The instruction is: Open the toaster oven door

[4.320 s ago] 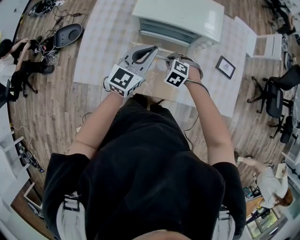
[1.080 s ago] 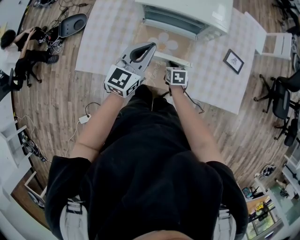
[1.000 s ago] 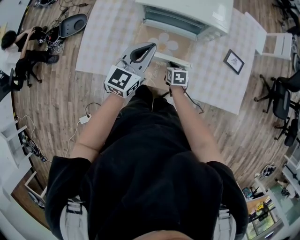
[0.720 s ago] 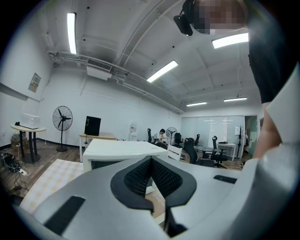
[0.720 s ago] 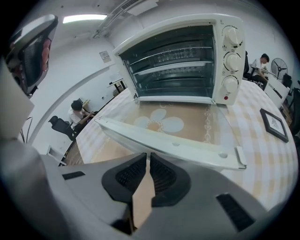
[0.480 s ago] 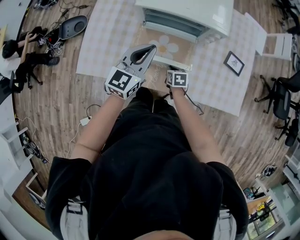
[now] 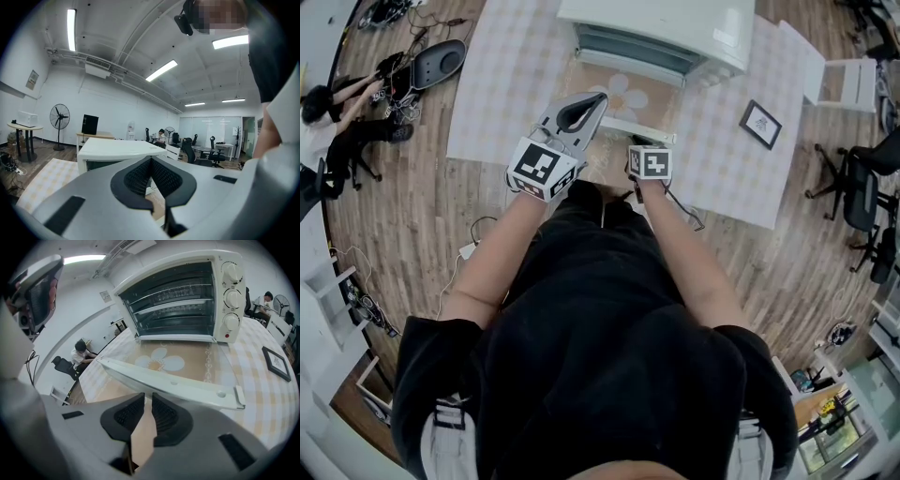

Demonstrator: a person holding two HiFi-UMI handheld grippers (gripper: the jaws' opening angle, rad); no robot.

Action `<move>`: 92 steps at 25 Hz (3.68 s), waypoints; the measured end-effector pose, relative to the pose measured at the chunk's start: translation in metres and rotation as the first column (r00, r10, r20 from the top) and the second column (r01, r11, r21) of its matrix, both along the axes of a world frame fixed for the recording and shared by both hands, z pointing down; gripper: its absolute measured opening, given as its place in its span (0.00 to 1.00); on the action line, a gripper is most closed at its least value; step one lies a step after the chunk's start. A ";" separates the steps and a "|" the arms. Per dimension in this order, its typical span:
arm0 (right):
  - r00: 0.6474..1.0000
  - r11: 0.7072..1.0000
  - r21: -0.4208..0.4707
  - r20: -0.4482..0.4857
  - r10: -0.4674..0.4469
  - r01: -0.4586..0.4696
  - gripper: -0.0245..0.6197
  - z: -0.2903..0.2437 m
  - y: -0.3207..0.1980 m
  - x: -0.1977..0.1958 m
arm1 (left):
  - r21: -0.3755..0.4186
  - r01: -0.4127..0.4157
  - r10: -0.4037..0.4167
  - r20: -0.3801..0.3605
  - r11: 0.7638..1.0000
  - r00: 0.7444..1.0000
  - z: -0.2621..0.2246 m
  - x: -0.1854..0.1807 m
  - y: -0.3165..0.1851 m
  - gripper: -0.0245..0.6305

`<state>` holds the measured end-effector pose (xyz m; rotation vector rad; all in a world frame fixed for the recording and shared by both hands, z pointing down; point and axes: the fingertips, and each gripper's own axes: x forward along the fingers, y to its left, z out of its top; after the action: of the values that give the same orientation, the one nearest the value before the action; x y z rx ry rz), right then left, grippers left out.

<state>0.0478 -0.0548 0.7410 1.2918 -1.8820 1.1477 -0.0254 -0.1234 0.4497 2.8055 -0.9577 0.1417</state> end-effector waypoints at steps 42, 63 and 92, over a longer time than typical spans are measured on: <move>0.985 0.700 0.706 0.014 -0.173 0.113 0.13 -0.307 -0.074 0.021 | 0.040 -0.075 0.076 -0.028 0.996 0.997 -0.043 0.025 -0.030 0.06; 0.978 0.509 0.852 -0.014 -0.206 0.120 0.07 -0.366 -0.059 0.018 | 0.112 -0.143 0.150 -0.058 0.983 0.987 -0.087 0.038 -0.007 0.06; 0.975 0.490 0.862 -0.019 -0.222 0.128 0.07 -0.372 -0.056 0.018 | 0.131 -0.147 0.155 -0.057 0.980 0.986 -0.093 0.043 -0.005 0.06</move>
<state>0.0661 -0.1108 0.3692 1.4519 -2.7402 0.0485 0.0179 -0.1280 0.3564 2.9773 -0.7633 0.0057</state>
